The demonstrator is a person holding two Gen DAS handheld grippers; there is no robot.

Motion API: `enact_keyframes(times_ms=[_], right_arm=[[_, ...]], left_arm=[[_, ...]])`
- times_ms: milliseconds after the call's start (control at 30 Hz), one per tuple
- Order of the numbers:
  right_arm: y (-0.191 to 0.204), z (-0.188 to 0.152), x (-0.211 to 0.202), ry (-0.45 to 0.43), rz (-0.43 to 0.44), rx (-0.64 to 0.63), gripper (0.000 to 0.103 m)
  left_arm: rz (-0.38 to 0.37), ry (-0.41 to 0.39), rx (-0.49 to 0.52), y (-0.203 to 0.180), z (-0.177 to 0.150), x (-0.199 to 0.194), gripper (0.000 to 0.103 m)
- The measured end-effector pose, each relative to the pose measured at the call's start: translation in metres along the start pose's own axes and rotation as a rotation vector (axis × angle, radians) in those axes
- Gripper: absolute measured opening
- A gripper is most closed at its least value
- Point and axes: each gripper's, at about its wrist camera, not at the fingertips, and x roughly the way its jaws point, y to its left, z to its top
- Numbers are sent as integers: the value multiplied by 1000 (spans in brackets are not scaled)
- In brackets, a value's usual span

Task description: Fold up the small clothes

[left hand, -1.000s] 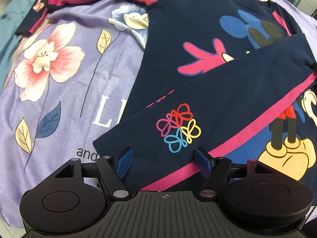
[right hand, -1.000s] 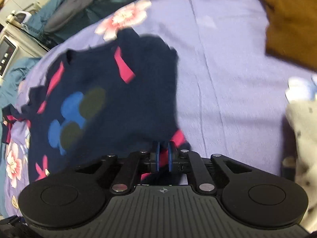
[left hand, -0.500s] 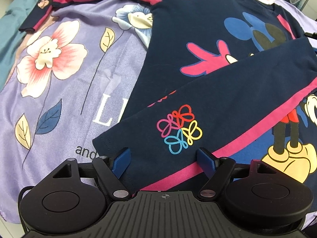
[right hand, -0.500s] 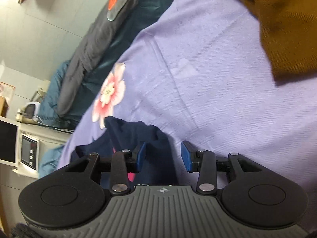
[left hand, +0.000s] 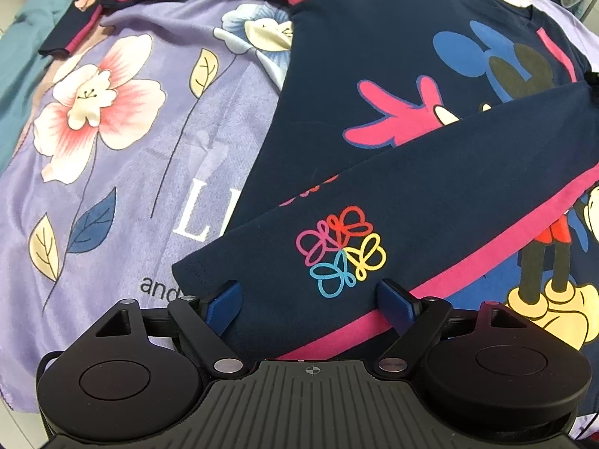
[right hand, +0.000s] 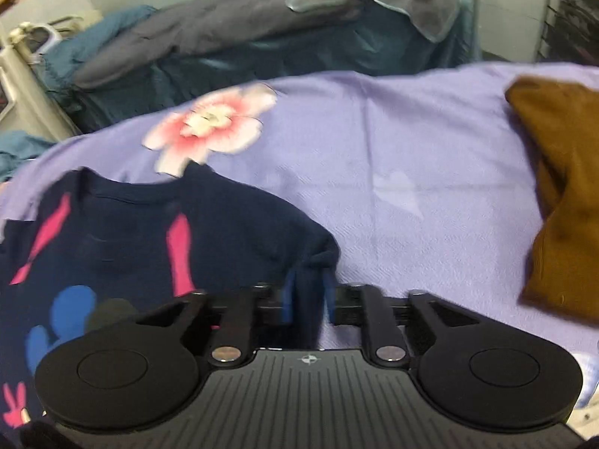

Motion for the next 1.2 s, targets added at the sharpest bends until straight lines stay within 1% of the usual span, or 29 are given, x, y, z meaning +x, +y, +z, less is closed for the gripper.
enact_keyframes(times_ms=[33, 100, 133, 200, 233, 300, 333, 367, 433, 467, 500, 533, 567, 600, 633, 667, 733, 833, 900, 967, 1000, 1067, 1133, 1200], right_arm=[[-1, -1, -1, -18, -6, 25, 23], [-4, -2, -13, -50, -46, 66, 29], [-6, -5, -26, -77, -50, 82, 33], [-6, -11, -49, -120, -29, 83, 36], [-2, -14, -58, -120, -4, 75, 36], [7, -26, -74, -104, 77, 37, 36], [15, -34, -80, -78, 122, -8, 39], [24, -44, -83, -44, 172, -66, 47], [43, -68, -84, 18, 236, -205, 53], [51, -80, -81, 43, 229, -267, 53], [57, -92, -77, 67, 193, -314, 53], [61, -102, -71, 95, 140, -345, 53], [63, -110, -67, 103, 102, -364, 55], [63, -116, -72, 65, 96, -376, 59], [65, -120, -75, 67, 76, -391, 65], [66, -123, -77, 75, 62, -395, 68], [63, -127, -83, 77, 63, -378, 70], [64, -127, -84, 92, 63, -397, 71], [69, -123, -83, 119, 40, -378, 70], [72, -116, -95, 110, 31, -304, 70], [71, -114, -104, 100, 52, -246, 72], [68, -110, -121, 99, 106, -116, 80], [69, -113, -134, 130, 160, -6, 81], [76, -122, -140, 179, 215, 48, 81]], left_arm=[[-2, -3, -1, 1, 0, 0, 103], [-7, -14, -4, 2, -2, 1, 103], [-9, -20, -7, 3, -3, 1, 103], [-12, -32, -12, 3, -5, 1, 103], [-13, -36, -13, 3, -6, 1, 103], [-14, -43, -12, 3, -7, 1, 103], [-15, -47, -11, 3, -7, 1, 103], [-16, -49, -9, 3, -8, 0, 103], [-17, -48, -5, 2, -7, 0, 103], [-19, -47, -4, 3, -7, -1, 103], [-21, -46, -2, 3, -7, -1, 103], [-24, -45, 2, 3, -6, -1, 103], [-26, -44, 5, 4, -6, -1, 103], [-30, -44, 5, 4, -6, -1, 103], [-34, -44, 5, 5, -6, -1, 103], [-38, -48, 3, 6, -6, -1, 103], [-43, -58, 6, 7, -8, -2, 103], [-51, -65, 12, 9, -8, -3, 103], [-61, -78, -11, 13, -6, -8, 103], [-64, -111, -52, 22, -2, -17, 103], [-63, -133, -74, 28, 0, -22, 103], [-47, -191, -109, 44, 8, -33, 103], [3, -258, -132, 65, 19, -43, 103], [65, -315, -145, 91, 31, -49, 103]])
